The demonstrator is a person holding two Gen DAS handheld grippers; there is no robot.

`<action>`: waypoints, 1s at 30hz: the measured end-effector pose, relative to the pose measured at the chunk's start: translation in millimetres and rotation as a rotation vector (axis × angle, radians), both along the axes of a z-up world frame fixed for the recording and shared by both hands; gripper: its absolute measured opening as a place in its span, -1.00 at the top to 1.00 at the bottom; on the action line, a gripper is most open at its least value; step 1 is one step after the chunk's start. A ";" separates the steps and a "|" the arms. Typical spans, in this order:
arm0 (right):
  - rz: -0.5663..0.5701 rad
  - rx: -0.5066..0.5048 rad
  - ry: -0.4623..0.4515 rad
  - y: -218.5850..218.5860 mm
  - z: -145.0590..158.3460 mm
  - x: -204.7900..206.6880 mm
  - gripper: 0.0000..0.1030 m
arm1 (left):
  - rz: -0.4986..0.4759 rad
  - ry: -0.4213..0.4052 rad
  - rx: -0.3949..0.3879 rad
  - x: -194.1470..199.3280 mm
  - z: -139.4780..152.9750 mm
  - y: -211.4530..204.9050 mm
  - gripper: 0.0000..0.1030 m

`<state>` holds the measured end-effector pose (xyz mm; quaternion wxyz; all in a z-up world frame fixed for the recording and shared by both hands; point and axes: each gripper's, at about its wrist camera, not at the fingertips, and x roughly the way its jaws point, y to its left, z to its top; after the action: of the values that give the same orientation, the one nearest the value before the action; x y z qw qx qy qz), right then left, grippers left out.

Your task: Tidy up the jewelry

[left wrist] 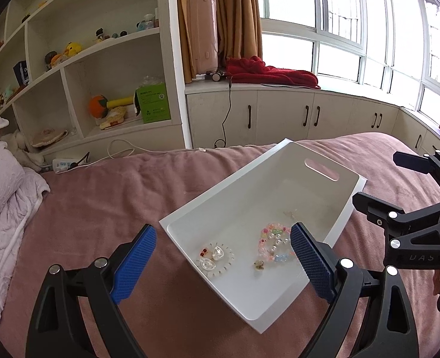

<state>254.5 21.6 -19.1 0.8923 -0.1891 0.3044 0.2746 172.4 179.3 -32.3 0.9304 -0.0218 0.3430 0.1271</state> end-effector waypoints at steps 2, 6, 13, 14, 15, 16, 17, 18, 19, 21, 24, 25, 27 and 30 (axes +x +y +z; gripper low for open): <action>0.002 0.002 -0.002 -0.7 0.7 -1.2 -0.91 | -0.012 -0.003 0.005 -3.6 0.5 -1.1 -0.80; 0.012 0.002 0.003 -2.5 1.4 -3.2 -0.91 | -0.041 -0.008 -0.003 -7.8 1.2 -0.9 -0.80; 0.068 0.002 -0.016 -3.1 4.7 -12.9 -0.91 | -0.094 -0.010 -0.021 -8.1 4.7 0.3 -0.80; 0.074 -0.006 -0.020 -2.5 5.0 -14.3 -0.91 | -0.095 -0.007 -0.009 -7.7 4.7 0.0 -0.80; 0.078 -0.009 -0.020 -2.1 5.2 -15.0 -0.91 | -0.094 -0.006 -0.003 -7.3 4.4 0.0 -0.80; 0.079 -0.010 -0.020 -2.0 5.5 -15.6 -0.91 | -0.090 -0.004 0.000 -6.9 4.6 0.7 -0.80; 0.078 -0.009 -0.020 -1.8 5.7 -15.3 -0.91 | -0.087 -0.006 -0.005 -6.8 5.0 1.8 -0.80; 0.079 -0.007 -0.017 -1.9 5.5 -15.2 -0.91 | -0.083 -0.008 -0.012 -6.8 5.6 3.1 -0.80; 0.078 -0.007 -0.013 -1.8 5.5 -15.3 -0.91 | -0.079 -0.010 -0.014 -7.0 6.3 4.1 -0.80; 0.079 -0.006 -0.014 -2.1 5.9 -15.1 -0.91 | -0.078 -0.012 -0.012 -7.3 7.2 4.5 -0.80; 0.080 -0.003 -0.012 -1.8 6.1 -14.0 -0.91 | -0.078 -0.011 0.010 -7.1 8.0 3.0 -0.80; 0.080 -0.001 -0.011 -1.9 6.5 -14.1 -0.91 | -0.077 -0.011 0.020 -6.9 8.2 2.4 -0.80; 0.082 0.001 -0.011 -1.3 7.4 -14.7 -0.91 | -0.074 -0.011 0.026 -6.6 8.3 1.6 -0.80; 0.081 0.004 -0.008 -0.8 7.6 -14.8 -0.91 | -0.069 -0.016 0.028 -6.0 8.8 2.1 -0.80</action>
<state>239.7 20.8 -11.5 0.8821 -0.2006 0.2921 0.3104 166.4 181.4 -23.5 0.9371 0.0023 0.3344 0.0997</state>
